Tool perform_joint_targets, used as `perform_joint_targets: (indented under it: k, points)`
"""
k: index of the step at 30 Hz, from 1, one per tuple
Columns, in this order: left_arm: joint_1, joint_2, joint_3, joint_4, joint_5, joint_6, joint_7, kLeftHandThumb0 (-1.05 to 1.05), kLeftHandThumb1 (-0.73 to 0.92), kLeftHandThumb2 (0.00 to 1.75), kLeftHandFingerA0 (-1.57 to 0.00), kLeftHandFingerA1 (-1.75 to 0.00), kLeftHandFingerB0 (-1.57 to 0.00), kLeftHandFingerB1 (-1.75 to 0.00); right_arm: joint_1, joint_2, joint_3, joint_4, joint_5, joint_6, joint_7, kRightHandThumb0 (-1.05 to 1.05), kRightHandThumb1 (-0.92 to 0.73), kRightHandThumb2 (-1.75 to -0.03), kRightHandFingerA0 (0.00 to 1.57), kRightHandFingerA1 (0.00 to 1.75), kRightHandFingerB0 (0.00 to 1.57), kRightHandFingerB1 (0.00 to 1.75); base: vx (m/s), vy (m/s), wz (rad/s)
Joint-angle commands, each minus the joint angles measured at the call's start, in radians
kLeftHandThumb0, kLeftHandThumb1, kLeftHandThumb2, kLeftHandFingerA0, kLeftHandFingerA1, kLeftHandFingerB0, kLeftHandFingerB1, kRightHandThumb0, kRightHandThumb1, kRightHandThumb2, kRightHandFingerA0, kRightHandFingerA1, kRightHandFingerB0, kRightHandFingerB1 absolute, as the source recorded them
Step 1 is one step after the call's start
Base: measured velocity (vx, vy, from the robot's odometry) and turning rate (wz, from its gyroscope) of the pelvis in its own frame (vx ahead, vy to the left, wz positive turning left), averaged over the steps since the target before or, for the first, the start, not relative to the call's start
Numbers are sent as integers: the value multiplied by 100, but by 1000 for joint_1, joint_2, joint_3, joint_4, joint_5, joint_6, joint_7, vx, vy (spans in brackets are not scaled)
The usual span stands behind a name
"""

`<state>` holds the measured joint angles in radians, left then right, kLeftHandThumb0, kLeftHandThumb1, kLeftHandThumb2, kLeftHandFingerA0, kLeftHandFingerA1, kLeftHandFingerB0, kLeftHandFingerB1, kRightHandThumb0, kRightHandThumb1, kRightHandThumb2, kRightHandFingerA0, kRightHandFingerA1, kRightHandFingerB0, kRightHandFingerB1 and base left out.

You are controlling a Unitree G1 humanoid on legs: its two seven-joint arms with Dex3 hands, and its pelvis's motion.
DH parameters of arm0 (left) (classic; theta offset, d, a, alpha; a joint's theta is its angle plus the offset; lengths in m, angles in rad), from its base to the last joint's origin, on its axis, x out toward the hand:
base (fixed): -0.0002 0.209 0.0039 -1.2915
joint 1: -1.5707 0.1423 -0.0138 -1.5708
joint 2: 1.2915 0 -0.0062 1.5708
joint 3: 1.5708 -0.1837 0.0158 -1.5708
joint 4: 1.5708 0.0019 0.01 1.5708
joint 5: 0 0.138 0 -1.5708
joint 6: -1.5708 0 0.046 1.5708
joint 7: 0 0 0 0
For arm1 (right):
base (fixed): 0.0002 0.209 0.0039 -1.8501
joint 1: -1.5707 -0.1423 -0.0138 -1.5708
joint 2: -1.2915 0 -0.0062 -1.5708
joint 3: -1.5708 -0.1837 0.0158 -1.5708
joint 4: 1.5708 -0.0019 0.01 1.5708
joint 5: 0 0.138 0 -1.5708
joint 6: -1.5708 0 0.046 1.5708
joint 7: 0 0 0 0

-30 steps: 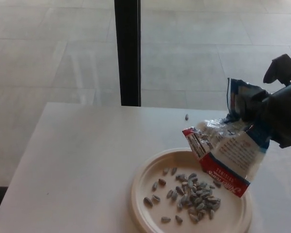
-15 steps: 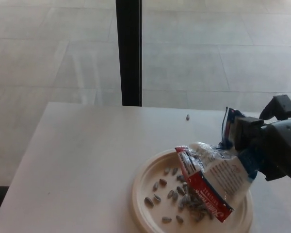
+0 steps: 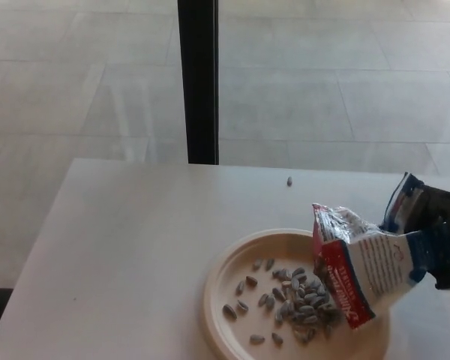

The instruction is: The robot uses its right hand to pick up a bag of sunflower seeds kept in the middle of the desk and tilts it over a plate kept next to it to pour out a few seeds and then puts the bag of seeds back on the desk

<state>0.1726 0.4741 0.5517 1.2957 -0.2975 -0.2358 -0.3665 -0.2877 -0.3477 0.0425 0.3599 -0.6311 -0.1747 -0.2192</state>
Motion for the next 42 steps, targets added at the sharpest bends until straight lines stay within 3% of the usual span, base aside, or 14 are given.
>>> perform_joint_targets:
  k: [1, 8, 9, 10, 11, 13, 15, 18, 20, 21, 23, 25, 38, 42]
  points:
    - [0, 4, 7, 4, -7, -5, 2, -75, 75, 63, -51, -55, -45, -37, 82, 46, -75, 69, 213, -50, 55, -17, -43, -117, 120, 139, 107, 129, 0, 0, 0]
    - [-1, -1, 7, -9, -9, -14, 3, -76, 76, 63, -50, -59, -44, -38, 135, 87, -27, 127, 244, -104, 123, -22, -44, -117, 91, 170, 83, 153, 0, 0, 0]
    - [-3, 0, 7, -9, -9, -9, 6, -76, 76, 63, -49, -59, -44, -39, 143, 93, -18, 142, 249, -131, 125, -27, -45, -114, 118, 136, 103, 126, 0, 0, 0]
    - [-3, 0, 7, -9, -8, -9, 7, -76, 76, 63, -49, -59, -44, -39, 142, 92, -17, 145, 251, -134, 125, -27, -45, -114, 118, 136, 103, 126, 0, 0, 0]
    - [0, 0, 7, -8, -7, -11, 4, -76, 76, 63, -49, -58, -44, -39, 157, 108, -5, 153, 259, -129, 139, -22, -48, -115, 90, 168, 85, 151, 0, 0, 0]
    - [-3, 0, 5, -4, -3, -12, 8, -76, 77, 62, -49, -57, -45, -38, 160, 119, 4, 154, 274, -129, 150, -19, -46, -121, 94, 167, 88, 153, 0, 0, 0]
    - [-3, 1, 14, -3, -13, -10, -9, -75, 76, 63, -46, -58, -45, -39, 175, 131, 25, 130, 282, -57, 192, -18, -56, -110, 94, 161, 93, 112, 0, 0, 0]
    - [-7, 0, 11, -3, -6, -10, 9, -76, 74, 62, -49, -56, -46, -40, 196, 121, 43, 101, 299, -26, 234, -37, -71, -63, 84, 140, 55, 54, 0, 0, 0]
    - [-7, 1, 10, -4, -4, -8, 12, -75, 75, 63, -47, -57, -46, -40, 200, 88, 69, 88, 300, 8, 310, -56, -56, -87, 65, 89, 15, 46, 0, 0, 0]
    - [-6, 1, 11, -6, -6, -10, 4, -74, 76, 63, -46, -58, -45, -40, 195, 56, 97, 95, 264, 11, 334, -60, -66, -62, 19, 63, 6, 24, 0, 0, 0]
    - [-5, 1, 10, -7, -6, -12, 1, -74, 76, 63, -46, -58, -45, -40, 193, 41, 111, 96, 254, 15, 339, -60, -66, -62, 19, 63, 6, 24, 0, 0, 0]
    - [-5, 2, 8, -8, -3, -11, 5, -75, 77, 63, -47, -57, -44, -40, 199, 32, 120, 80, 247, 38, 342, -94, -55, -85, 0, 6, 0, 8, 0, 0, 0]
    - [1, -1, 8, 5, 1, -11, 18, -81, 61, 79, -47, -60, -43, -46, 234, -60, 117, -113, 271, 105, 345, -101, -59, -94, 0, 13, 0, 0, 0, 0, 0]
    - [7, 0, 2, 2, 7, -22, 15, -76, 76, 63, -47, -55, -45, -39, 240, -86, 79, -171, 308, 120, 393, -104, -60, -95, 0, 11, 0, 0, 0, 0, 0]
